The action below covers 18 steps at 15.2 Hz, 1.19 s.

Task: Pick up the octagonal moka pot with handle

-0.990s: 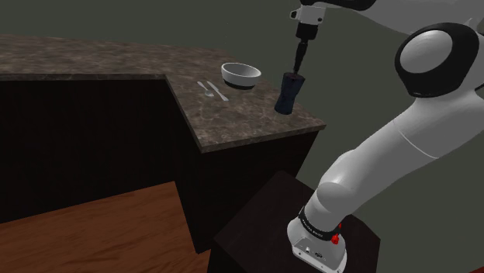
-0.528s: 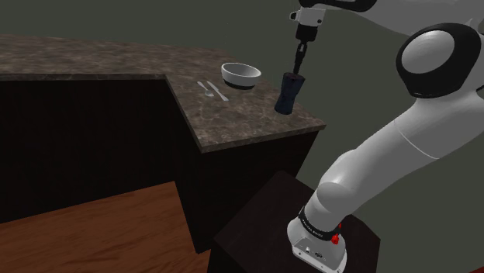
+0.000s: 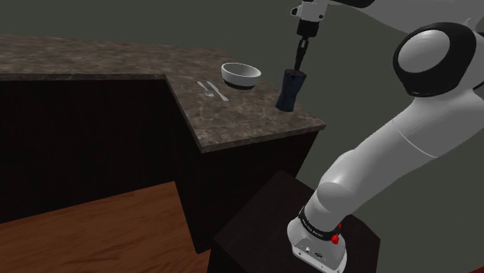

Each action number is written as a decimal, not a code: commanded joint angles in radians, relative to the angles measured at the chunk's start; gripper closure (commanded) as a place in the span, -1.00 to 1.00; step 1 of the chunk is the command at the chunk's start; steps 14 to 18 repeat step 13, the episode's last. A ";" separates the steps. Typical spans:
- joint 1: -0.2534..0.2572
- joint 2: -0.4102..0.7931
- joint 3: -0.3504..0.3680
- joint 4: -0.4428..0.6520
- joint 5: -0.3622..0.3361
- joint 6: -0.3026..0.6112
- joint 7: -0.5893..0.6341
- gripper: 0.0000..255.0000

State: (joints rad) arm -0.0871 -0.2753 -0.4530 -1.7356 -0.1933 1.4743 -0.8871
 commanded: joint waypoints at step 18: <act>0.004 0.090 -0.014 0.262 0.031 -0.175 -0.044 1.00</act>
